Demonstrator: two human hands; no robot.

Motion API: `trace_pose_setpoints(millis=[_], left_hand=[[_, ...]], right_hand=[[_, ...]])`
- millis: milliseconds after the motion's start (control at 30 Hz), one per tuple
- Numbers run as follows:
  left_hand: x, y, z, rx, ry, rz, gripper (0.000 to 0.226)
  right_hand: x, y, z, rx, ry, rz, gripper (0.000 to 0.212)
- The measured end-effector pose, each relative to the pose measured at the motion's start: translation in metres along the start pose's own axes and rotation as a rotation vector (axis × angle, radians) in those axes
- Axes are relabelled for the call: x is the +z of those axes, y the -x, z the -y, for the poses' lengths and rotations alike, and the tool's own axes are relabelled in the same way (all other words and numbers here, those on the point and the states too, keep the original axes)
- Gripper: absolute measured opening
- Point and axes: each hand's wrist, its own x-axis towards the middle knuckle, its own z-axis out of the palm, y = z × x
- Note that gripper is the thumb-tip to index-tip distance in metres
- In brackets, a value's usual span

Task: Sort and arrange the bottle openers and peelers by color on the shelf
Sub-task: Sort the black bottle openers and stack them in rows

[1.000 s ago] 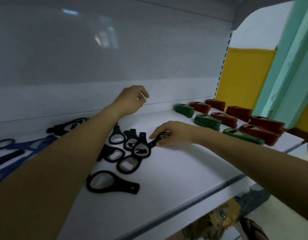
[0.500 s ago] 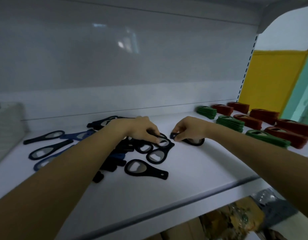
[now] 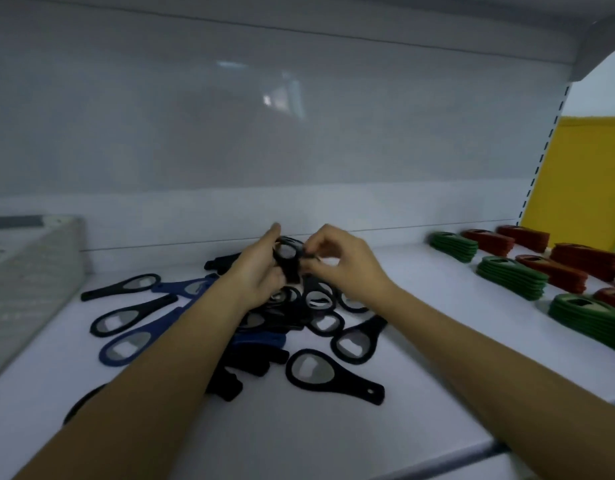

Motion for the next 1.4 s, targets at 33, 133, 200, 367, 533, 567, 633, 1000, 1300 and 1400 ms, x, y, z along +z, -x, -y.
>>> trace_pose_setpoints(millis=[33, 133, 200, 367, 533, 567, 633, 1000, 1300, 1400], left_hand=[[-0.002, -0.002, 0.001, 0.022, -0.016, -0.012, 0.034], [-0.008, -0.005, 0.003, 0.122, -0.141, -0.099, 0.028], [-0.010, -0.006, 0.002, 0.131, -0.133, -0.115, 0.029], [-0.010, -0.006, 0.001, 0.112, -0.093, -0.029, 0.045], [-0.011, -0.003, -0.001, 0.039, -0.007, 0.047, 0.028], [-0.011, -0.003, -0.001, 0.015, 0.022, 0.056, 0.024], [-0.012, -0.002, -0.001, -0.021, 0.062, 0.062, 0.020], [-0.007, 0.007, -0.003, -0.064, 0.094, 0.093, 0.020], [-0.011, 0.008, 0.004, -0.006, -0.109, 0.078, 0.030], [-0.012, 0.006, 0.004, 0.042, -0.084, 0.000, 0.038]], right_hand=[[0.007, 0.004, -0.001, -0.051, 0.042, 0.101, 0.015], [0.000, 0.006, 0.001, -0.034, 0.001, 0.209, 0.025], [-0.018, 0.005, 0.000, 0.086, -0.013, 0.095, 0.021], [-0.043, 0.011, -0.019, 0.509, 0.482, 0.440, 0.061], [-0.042, 0.011, -0.017, 0.568, 0.174, 0.378, 0.016], [-0.042, 0.011, -0.017, 0.589, 0.092, 0.318, 0.004], [-0.043, 0.010, -0.017, 0.618, 0.024, 0.174, 0.006], [-0.039, 0.012, -0.007, 0.230, 0.321, -0.089, 0.018], [-0.007, 0.026, 0.003, -0.066, 0.085, 0.216, 0.029], [-0.009, 0.024, 0.002, -0.018, 0.113, 0.081, 0.023]])
